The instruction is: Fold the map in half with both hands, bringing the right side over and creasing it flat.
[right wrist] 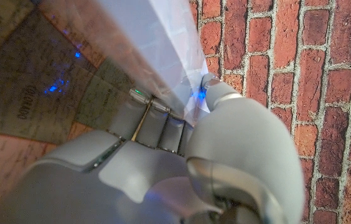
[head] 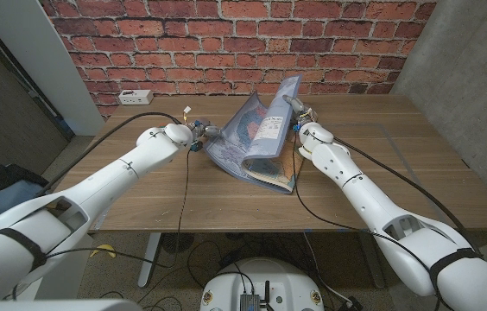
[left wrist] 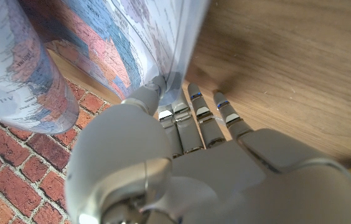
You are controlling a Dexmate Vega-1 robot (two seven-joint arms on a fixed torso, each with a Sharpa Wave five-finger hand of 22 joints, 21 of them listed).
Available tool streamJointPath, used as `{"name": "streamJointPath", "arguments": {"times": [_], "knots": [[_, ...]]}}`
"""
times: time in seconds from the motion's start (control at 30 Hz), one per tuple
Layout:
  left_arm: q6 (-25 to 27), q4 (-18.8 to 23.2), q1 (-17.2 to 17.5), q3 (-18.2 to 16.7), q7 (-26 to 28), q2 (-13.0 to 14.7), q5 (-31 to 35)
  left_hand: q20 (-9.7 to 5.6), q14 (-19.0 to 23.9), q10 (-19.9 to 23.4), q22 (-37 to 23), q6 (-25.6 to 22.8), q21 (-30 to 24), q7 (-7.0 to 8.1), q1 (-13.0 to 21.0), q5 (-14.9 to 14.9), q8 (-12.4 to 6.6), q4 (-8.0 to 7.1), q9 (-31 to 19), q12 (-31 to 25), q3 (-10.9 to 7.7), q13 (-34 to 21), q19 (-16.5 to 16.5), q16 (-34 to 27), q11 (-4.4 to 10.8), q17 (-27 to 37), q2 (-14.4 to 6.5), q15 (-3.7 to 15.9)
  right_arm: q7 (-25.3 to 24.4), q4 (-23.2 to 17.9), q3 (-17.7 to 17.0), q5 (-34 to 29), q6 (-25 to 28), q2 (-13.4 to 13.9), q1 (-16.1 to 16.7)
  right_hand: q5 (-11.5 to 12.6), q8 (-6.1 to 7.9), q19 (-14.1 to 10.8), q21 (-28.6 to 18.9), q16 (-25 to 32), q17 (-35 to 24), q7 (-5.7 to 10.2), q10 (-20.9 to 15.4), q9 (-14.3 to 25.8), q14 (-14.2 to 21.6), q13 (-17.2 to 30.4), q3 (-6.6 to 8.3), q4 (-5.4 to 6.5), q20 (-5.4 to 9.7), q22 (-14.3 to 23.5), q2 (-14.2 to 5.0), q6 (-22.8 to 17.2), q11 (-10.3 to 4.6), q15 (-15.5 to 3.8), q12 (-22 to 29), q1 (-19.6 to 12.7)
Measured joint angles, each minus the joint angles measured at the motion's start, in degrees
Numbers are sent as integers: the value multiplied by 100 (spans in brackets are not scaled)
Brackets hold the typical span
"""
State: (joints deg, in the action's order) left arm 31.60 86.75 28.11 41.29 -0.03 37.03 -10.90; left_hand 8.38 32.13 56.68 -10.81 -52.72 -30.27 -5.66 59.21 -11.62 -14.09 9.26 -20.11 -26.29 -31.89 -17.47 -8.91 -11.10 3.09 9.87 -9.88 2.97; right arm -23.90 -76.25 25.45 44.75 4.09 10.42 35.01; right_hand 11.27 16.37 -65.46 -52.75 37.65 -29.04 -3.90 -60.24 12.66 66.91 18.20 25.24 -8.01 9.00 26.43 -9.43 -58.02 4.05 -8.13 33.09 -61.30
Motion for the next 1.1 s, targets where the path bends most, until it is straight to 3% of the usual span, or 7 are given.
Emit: {"name": "streamJointPath", "arguments": {"times": [0.1, 0.2, 0.47, 0.73, 1.1], "knots": [[-8, -13, -8, 2, -13, -5, 5, 0, 0, 0, 0, 0, 9, 0, 0, 0, 2, 0, 0, 22, 0, 0, 0, 0, 0, 0, 0, 0, 52, 156, 23, -33, 18, -53, -73, 27, -70, 95, -27, -147, 86, -1, 116, -2, -22, -32, 33, 33, -52, -74, 25, 1, -46, -18, -81, 100], [-14, -20, -12, 3, -18, -6, 7, 0, 0, 8, 0, 0, 10, 0, 0, 0, 6, 0, 0, 28, 0, 0, 0, 0, 8, 0, 0, 0, 125, 273, 36, -49, 35, -94, -135, 48, -165, 268, -27, -330, 177, -74, 320, -14, -209, -97, 50, 95, -187, -197, 31, 95, 35, 47, -172, 231], [-26, -30, -12, -5, -22, -6, 7, 0, 0, 10, 2, 0, 11, 0, 0, 0, 22, 0, 2, 44, 0, 0, 0, 0, 9, 1, 0, 0, 373, 530, 57, -41, 130, -146, -265, 70, -374, 677, 48, -665, 308, -80, 670, -44, -513, -222, 46, 202, -393, -517, 129, 417, 155, 225, -383, 551], [-32, -63, -12, -13, -27, -8, 7, -1, 0, 11, 2, 0, 11, 0, -1, 0, 25, 0, -29, 45, 0, 1, -1, 0, 9, 1, 1, 0, 730, 726, 74, 54, 282, -151, -379, 109, -541, 962, 173, -1059, 508, -150, 1087, -70, -943, -346, 40, 254, -595, -900, 172, 822, 267, 399, -643, 873], [-57, -116, -24, -17, -37, -23, 7, -1, 1, 18, 4, 0, 11, 0, -1, 0, 44, -24, -35, 49, 24, -29, -1, 0, 17, 1, 1, 0, 1511, 1309, 98, 175, 323, -204, -623, -10, -582, 1710, 623, -1680, 753, -305, 1894, -104, -1815, -563, -375, 669, -1241, -1620, 417, 1626, 528, 977, -1269, 1988]]}}
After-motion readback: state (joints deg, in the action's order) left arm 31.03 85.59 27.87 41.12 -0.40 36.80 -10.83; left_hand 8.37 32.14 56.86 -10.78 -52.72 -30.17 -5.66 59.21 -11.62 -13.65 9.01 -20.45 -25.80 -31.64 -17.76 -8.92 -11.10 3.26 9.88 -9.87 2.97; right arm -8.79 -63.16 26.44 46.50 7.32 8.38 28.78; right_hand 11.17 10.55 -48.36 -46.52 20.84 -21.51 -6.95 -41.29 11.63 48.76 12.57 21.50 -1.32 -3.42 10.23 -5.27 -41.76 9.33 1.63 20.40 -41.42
